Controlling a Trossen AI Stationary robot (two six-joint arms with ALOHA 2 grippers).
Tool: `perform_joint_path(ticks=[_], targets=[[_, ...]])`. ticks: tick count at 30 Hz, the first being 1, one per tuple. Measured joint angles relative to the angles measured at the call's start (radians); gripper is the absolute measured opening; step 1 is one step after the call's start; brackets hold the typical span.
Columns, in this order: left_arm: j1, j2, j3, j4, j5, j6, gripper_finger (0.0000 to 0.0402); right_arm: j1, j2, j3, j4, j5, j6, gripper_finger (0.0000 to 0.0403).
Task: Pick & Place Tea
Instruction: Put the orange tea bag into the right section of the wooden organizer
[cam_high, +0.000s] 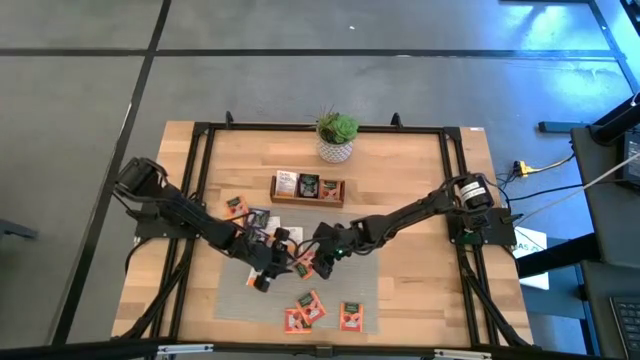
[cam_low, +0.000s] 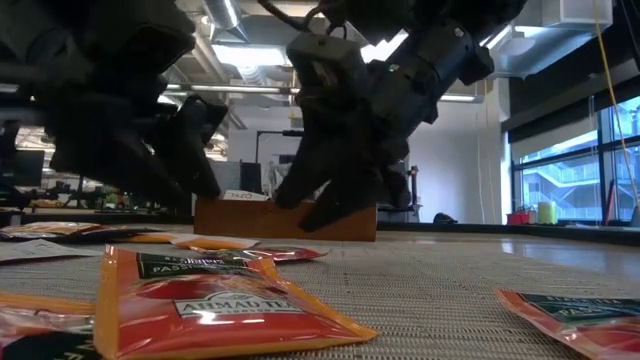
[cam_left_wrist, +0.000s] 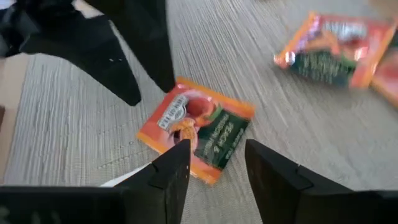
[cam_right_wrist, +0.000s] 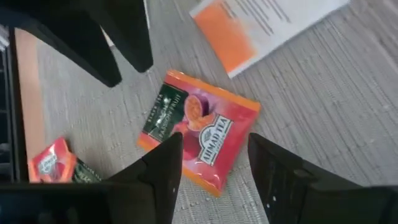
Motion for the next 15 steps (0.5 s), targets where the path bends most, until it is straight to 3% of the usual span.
perform_joint_path(ticks=[15], targets=[[-0.032,0.135,0.003,0.061,-0.092,0.225,0.0138,0.000,0.021,0.001,0.002,0.000,0.104,0.0184]])
